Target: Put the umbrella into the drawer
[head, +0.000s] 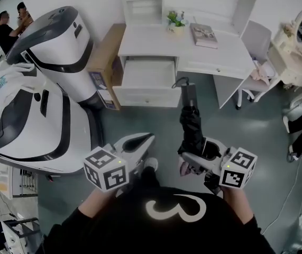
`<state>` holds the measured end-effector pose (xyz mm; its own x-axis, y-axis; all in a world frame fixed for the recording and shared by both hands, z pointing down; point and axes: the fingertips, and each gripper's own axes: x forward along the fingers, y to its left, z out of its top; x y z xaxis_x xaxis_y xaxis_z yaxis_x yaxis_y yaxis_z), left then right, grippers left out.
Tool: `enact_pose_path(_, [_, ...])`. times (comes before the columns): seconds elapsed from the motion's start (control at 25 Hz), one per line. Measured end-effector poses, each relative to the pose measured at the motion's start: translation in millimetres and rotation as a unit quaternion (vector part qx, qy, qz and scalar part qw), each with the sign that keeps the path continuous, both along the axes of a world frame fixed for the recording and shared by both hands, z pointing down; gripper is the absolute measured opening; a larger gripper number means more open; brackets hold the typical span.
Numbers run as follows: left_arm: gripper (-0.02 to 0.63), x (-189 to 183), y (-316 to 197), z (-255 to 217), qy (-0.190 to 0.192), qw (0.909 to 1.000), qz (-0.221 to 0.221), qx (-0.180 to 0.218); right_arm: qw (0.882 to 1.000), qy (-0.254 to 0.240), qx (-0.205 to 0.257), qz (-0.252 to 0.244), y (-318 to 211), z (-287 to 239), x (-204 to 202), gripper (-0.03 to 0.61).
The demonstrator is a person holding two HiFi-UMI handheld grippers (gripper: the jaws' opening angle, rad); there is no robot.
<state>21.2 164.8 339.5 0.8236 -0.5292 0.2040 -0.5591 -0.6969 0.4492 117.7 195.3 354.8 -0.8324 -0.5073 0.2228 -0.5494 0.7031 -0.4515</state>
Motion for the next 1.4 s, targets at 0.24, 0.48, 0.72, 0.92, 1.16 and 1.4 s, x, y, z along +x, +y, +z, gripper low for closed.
enact_pose_path(0.24, [0.008,-32.9,-107.1,-1.3,0.012,0.9996,-0.011,-0.022,0.999,0.019,-0.027,0.011,-101.2,-3.8,-18.6,0.252])
enact_pose_path(0.48, [0.008,-66.5,-190.1,2.5,0.017,0.9993,-0.014,-0.030,0.999,0.032,-0.038,0.014,-189.4,-0.3,-45.0,0.252])
enact_pose_path(0.72, [0.008,-71.0,-240.1,8.7,0.006,0.9996,-0.003,-0.028,0.999,0.031,-0.037,0.020,-243.2,3.3,-60.0,0.252])
enact_pose_path(0.92, [0.008,-75.3,-255.4,10.3,-0.001,0.9995,-0.006,-0.030,0.999,0.036,-0.035,0.016,-262.3,5.4,-64.2,0.252])
enact_pose_path(1.16, [0.008,-83.6,-283.6,11.9,-0.011,0.9988,-0.032,-0.036,0.998,0.053,-0.031,0.002,-300.3,10.6,-62.8,0.252])
enact_pose_path(1.4, [0.006,-88.0,-329.7,20.6,-0.017,0.9957,-0.067,-0.062,0.996,0.073,-0.046,-0.027,-358.5,24.4,-62.1,0.252])
